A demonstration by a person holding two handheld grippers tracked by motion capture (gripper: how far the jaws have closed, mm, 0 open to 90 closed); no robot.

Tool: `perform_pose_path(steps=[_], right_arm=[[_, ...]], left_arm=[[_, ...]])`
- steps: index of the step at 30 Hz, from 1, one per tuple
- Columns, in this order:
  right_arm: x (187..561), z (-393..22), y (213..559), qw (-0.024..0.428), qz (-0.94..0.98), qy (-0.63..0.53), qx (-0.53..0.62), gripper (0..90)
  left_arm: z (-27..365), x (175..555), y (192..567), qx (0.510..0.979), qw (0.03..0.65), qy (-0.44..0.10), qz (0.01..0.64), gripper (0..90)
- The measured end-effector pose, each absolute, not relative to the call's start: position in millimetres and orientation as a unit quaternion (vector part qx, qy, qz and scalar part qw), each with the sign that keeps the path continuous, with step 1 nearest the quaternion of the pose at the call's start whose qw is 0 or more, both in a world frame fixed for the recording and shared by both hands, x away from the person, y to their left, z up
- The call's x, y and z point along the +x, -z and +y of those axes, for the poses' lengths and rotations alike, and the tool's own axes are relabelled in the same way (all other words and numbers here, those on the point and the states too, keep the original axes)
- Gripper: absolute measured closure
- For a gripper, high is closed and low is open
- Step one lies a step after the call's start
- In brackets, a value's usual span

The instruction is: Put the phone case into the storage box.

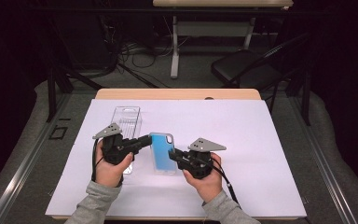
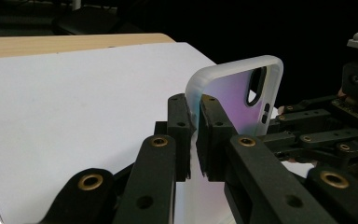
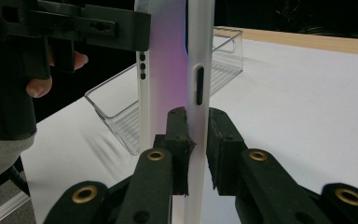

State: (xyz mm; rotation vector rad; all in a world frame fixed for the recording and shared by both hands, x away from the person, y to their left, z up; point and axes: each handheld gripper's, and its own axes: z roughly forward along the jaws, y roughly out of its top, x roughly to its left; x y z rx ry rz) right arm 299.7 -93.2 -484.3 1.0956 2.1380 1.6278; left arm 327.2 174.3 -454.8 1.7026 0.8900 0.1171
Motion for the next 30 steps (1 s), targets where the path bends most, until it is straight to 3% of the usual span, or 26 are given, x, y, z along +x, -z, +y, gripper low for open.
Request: perform_pose_path(steps=[13, 30], right_arm=[[300, -94, 485, 0.118, 0.730, -0.558, 0.375, 74.3], [300, -92, 483, 0.117, 0.731, -0.564, 0.365, 58.0]], left_arm=[[177, 329, 456, 0.723, 0.572, -0.050, 0.384, 85.0], [188, 333, 457, 0.715, 0.570, -0.068, 0.400, 85.0]])
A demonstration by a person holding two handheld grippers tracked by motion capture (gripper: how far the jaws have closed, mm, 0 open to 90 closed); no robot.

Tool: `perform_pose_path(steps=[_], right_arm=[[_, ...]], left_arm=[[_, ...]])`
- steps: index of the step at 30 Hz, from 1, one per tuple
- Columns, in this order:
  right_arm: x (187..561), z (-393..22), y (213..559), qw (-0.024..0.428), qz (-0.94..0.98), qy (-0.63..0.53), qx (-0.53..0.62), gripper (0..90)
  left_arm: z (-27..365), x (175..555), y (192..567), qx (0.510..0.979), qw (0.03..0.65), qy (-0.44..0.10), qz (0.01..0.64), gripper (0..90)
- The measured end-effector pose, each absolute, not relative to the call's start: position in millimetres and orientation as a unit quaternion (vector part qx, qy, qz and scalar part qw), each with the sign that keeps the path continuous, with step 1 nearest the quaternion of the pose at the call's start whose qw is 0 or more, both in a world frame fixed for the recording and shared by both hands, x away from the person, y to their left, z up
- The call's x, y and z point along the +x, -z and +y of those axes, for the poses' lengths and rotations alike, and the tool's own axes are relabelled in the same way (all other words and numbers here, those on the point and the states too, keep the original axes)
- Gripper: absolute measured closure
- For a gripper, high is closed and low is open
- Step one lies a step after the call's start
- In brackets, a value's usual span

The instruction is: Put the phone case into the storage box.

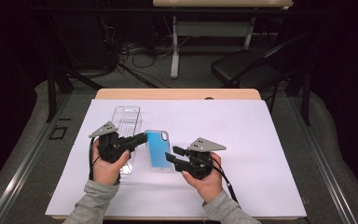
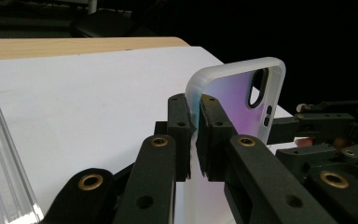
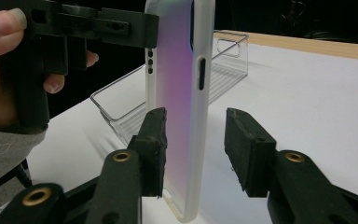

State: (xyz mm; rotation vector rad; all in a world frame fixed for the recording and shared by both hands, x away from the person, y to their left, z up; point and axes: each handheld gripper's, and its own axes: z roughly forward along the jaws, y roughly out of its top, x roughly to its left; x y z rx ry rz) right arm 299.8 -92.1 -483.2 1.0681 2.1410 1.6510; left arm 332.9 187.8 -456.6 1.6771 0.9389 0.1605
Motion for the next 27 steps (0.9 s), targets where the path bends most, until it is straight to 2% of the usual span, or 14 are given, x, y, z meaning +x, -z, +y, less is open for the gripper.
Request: perform_pose_path(steps=[6, 14, 20, 22, 27], right_arm=[[301, -93, 481, 0.118, 0.733, -0.560, 0.367, 53.8], [305, -92, 483, 0.143, 0.754, -0.536, 0.352, 45.5], [306, -91, 484, 0.155, 0.762, -0.528, 0.341, 44.3], [306, -91, 484, 0.159, 0.764, -0.525, 0.339, 46.3], [305, -93, 482, 0.150, 0.764, -0.527, 0.339, 47.3]], left_arm=[[194, 334, 455, 0.708, 0.572, -0.077, 0.407, 85.0], [203, 334, 451, 0.700, 0.576, -0.087, 0.413, 85.0], [208, 335, 450, 0.695, 0.578, -0.092, 0.418, 85.0], [209, 335, 450, 0.694, 0.579, -0.093, 0.419, 85.0], [212, 335, 449, 0.693, 0.578, -0.098, 0.419, 85.0]])
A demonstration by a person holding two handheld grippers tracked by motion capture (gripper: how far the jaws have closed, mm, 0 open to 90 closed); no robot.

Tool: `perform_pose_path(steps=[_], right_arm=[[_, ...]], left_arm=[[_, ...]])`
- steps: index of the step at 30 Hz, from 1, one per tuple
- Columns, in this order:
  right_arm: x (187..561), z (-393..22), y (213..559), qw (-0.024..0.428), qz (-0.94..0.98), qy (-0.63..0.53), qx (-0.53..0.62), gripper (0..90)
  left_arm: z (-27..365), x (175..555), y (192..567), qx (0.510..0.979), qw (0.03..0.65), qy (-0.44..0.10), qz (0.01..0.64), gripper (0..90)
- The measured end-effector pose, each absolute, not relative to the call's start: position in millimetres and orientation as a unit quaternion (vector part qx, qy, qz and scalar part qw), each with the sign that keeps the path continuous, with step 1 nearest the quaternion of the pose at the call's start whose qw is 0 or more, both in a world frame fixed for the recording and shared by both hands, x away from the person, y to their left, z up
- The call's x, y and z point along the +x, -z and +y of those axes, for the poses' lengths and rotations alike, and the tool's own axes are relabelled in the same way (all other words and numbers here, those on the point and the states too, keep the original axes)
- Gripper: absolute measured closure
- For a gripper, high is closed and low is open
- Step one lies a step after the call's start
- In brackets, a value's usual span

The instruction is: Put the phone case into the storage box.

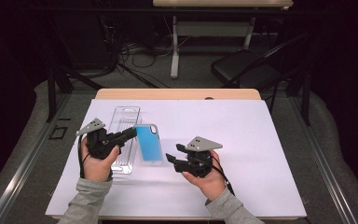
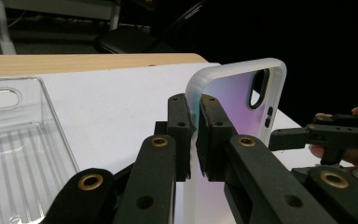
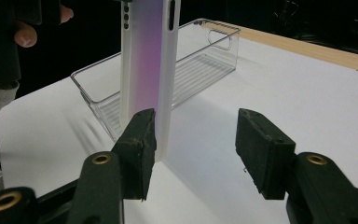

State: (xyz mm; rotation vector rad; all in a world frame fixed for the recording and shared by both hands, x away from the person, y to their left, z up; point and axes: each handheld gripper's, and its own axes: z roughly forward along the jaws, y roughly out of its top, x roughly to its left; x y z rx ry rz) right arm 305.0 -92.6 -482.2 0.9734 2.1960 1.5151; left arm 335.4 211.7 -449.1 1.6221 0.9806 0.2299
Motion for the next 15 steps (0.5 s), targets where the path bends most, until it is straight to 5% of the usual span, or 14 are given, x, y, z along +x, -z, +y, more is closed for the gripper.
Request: perform_pose_path(steps=[15], right_arm=[[308.2, -95.3, 481.3, 0.146, 0.776, -0.523, 0.320, 47.3]], left_arm=[[218.2, 336.2, 444.3, 0.687, 0.582, -0.108, 0.422, 85.0]])
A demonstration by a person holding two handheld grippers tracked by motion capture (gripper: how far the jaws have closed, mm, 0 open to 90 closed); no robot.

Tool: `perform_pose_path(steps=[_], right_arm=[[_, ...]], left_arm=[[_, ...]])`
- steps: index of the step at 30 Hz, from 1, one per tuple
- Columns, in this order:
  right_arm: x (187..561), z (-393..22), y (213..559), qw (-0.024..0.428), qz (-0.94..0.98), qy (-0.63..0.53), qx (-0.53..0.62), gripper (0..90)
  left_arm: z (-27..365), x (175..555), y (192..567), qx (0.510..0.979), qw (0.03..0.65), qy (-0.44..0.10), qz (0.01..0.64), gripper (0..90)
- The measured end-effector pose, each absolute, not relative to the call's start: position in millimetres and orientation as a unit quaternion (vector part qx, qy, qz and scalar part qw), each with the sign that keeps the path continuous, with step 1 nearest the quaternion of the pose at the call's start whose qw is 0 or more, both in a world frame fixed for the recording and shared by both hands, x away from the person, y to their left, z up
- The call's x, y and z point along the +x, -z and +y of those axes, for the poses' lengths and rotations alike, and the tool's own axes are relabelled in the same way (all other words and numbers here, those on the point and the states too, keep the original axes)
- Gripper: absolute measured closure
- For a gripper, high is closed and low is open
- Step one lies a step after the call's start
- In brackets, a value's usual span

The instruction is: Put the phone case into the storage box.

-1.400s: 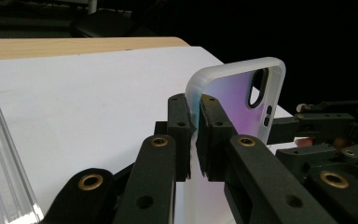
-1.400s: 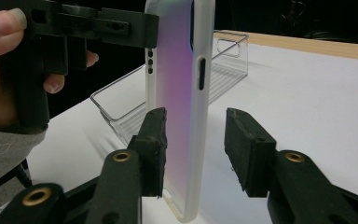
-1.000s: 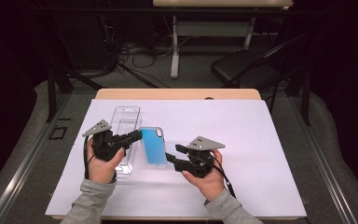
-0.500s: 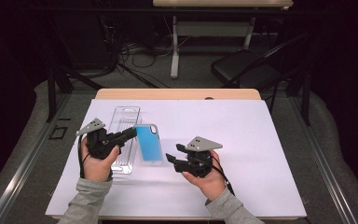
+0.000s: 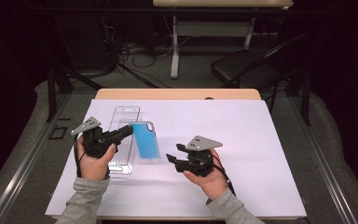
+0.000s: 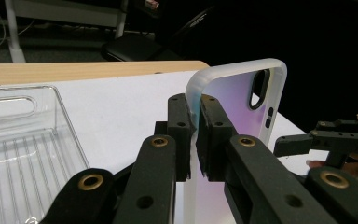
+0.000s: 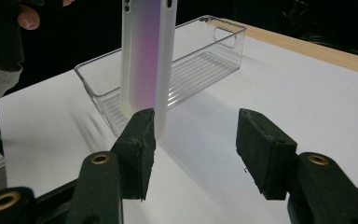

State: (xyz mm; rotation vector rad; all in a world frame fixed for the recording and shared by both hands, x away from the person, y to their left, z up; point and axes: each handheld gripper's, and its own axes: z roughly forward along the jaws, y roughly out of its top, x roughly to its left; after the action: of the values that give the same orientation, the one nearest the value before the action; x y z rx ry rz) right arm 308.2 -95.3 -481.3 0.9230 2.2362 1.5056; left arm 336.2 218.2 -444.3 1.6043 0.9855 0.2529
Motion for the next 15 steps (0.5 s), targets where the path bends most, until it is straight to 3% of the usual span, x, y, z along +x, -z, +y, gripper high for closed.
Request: perform_pose_path(steps=[15], right_arm=[[310.7, -102.2, 480.5, 0.159, 0.768, -0.525, 0.331, 36.8]], left_arm=[[216.0, 338.0, 444.4, 0.690, 0.578, -0.112, 0.421, 85.0]])
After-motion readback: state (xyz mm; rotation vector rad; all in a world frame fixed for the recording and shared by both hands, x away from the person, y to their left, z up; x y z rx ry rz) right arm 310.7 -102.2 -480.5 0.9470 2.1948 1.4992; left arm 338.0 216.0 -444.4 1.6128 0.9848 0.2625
